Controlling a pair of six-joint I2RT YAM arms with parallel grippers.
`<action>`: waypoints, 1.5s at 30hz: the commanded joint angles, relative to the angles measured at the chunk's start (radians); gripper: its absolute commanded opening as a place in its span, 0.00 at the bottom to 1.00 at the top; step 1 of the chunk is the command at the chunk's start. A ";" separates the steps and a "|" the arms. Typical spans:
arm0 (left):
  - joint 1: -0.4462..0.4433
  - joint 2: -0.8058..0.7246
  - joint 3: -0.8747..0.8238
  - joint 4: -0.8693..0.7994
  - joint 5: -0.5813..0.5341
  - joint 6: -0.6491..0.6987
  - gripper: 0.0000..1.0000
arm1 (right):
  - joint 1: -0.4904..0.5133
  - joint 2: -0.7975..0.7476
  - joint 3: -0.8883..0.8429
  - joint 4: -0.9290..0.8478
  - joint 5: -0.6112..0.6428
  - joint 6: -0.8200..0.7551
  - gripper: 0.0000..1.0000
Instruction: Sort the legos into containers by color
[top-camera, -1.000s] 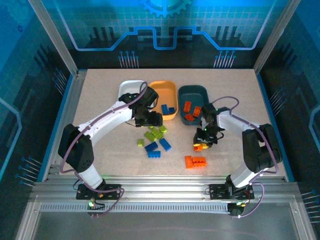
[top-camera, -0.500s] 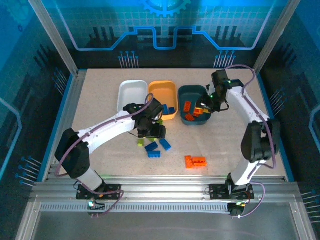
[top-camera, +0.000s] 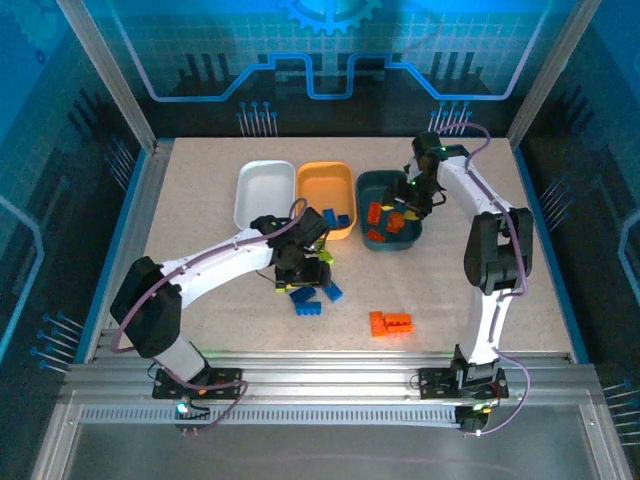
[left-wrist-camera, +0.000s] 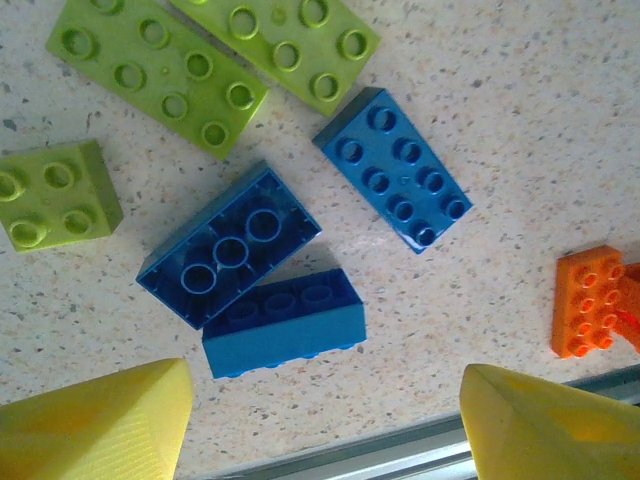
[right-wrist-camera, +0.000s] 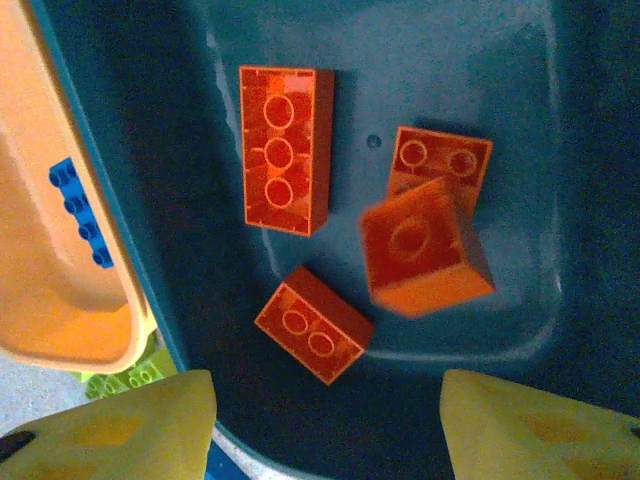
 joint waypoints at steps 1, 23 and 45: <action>-0.005 -0.008 -0.030 -0.004 0.016 -0.008 0.72 | 0.010 -0.140 -0.072 -0.069 0.023 -0.019 0.64; -0.006 0.111 0.066 0.074 0.095 -0.040 0.71 | 0.260 -0.653 -0.885 -0.089 0.058 0.119 0.91; -0.005 0.091 0.010 0.091 0.092 -0.062 0.71 | 0.357 -0.484 -0.922 0.067 0.080 0.092 0.85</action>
